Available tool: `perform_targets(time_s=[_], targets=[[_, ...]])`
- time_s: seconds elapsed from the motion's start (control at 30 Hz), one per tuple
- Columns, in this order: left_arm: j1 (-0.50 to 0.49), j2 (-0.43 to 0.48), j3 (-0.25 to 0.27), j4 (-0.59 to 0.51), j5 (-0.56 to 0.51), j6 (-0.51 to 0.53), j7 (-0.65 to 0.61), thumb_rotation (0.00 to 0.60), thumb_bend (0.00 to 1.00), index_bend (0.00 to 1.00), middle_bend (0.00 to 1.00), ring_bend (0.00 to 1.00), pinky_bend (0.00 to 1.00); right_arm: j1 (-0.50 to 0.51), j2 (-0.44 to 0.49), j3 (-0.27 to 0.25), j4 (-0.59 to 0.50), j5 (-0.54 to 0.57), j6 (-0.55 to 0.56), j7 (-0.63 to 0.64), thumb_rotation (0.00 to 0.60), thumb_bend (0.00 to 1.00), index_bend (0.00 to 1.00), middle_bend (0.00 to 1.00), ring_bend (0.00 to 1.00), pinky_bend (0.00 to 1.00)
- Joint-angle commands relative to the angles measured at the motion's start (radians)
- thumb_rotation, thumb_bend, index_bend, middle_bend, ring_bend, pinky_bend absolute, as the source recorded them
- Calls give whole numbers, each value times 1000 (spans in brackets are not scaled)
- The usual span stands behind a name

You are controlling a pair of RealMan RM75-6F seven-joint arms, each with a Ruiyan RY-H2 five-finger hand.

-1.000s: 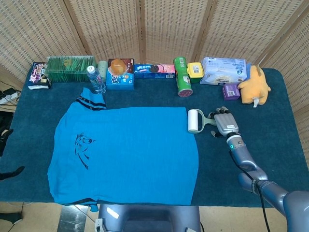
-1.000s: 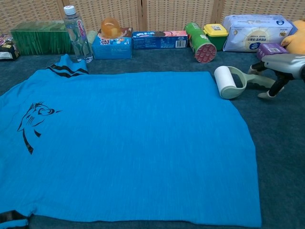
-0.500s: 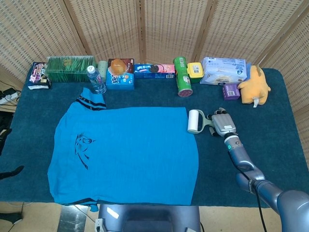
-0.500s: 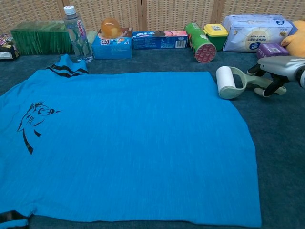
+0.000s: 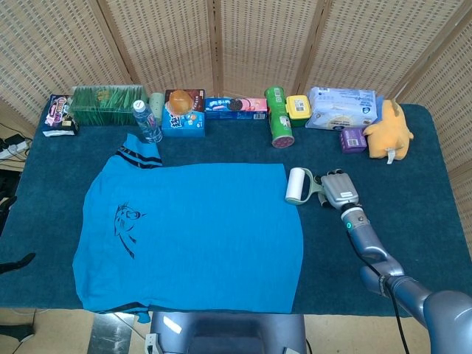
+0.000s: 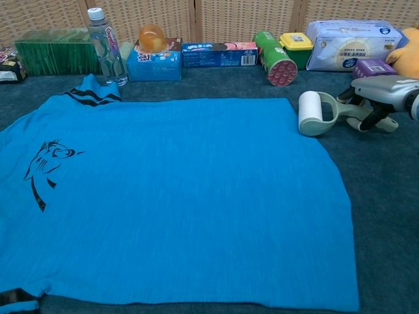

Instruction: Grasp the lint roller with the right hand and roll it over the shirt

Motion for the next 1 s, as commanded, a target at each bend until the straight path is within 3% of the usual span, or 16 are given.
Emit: perform_targets(time_s=[0.03,0.17,0.27,0.53,0.77,1.0], targets=[[0,0,0,1,0,1,-1,600,116,0,0,0,80,4,19,-4,-24,-4,-26,27,600,503,398,590,371,272],[0,1,0,0,-1,1,-3,600,115,0,0,0,80,17,47,-12,-45,-11,-64,45,600,227,375,573,343,242],[1,2,0,0,2,3,-5,600,115,0,0,0,80,22,52,-14,-46,-12,-74,45,600,189,375,590,337,244],[2,3,0,0,2,4,-8,600,115,0,0,0,79,24,47,-13,-39,-13,-63,47,600,186,384,620,418,408],[1,4,1,0,2,-1,-10,600,115,0,0,0,80,29,47,-11,-41,-10,-61,41,600,382,412,636,471,536],[2,6,2,-1,3,2,-13,600,115,0,0,0,80,31,50,-8,-52,-2,-63,31,600,430,414,640,484,623]])
